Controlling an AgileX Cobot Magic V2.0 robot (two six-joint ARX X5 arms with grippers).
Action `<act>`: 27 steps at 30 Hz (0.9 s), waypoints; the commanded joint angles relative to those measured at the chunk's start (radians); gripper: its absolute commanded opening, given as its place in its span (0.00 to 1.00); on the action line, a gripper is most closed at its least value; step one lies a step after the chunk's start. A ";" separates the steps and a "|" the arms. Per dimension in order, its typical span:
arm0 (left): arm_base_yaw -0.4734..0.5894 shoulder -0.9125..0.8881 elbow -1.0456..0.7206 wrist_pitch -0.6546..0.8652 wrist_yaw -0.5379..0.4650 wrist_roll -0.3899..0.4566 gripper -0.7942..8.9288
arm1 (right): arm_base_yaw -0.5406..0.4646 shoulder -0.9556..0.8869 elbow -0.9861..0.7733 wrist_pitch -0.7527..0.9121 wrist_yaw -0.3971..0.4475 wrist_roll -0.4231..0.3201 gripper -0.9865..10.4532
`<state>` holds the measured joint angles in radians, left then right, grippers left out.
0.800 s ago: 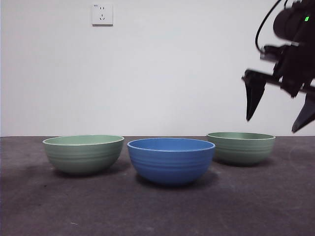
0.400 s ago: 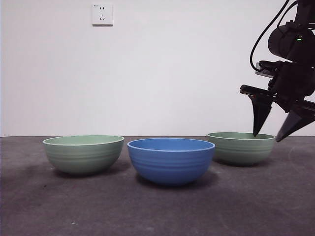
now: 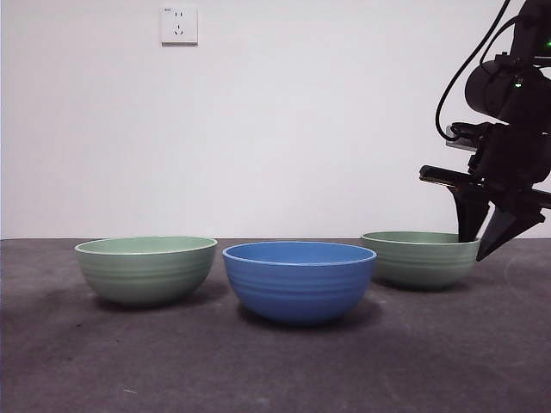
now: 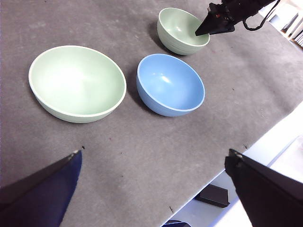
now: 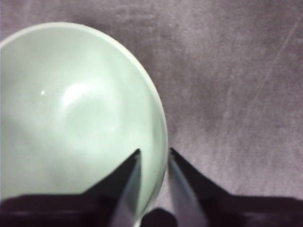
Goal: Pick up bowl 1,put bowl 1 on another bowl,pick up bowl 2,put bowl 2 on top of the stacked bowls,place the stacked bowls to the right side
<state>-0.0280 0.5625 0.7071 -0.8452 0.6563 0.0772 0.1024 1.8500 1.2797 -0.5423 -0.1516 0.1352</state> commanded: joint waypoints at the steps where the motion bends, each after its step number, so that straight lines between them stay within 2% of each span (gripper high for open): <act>1: 0.001 -0.001 0.003 -0.001 -0.001 -0.006 0.80 | 0.002 0.007 -0.001 0.014 0.005 0.006 0.07; 7: 0.001 -0.001 0.003 0.001 -0.002 -0.005 0.80 | 0.004 -0.016 -0.001 0.008 0.000 0.006 0.07; 14: 0.001 -0.001 0.003 0.008 -0.010 -0.005 0.80 | 0.055 -0.152 0.000 -0.034 -0.006 -0.024 0.07; 20: 0.001 0.005 0.003 0.006 -0.051 -0.003 0.80 | 0.174 -0.254 0.000 -0.107 -0.006 -0.056 0.07; 27: 0.001 0.005 0.003 0.006 -0.051 -0.003 0.80 | 0.332 -0.241 0.000 -0.117 0.001 -0.057 0.07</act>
<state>-0.0280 0.5678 0.7071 -0.8440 0.6067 0.0772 0.4229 1.5936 1.2819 -0.6643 -0.1539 0.0853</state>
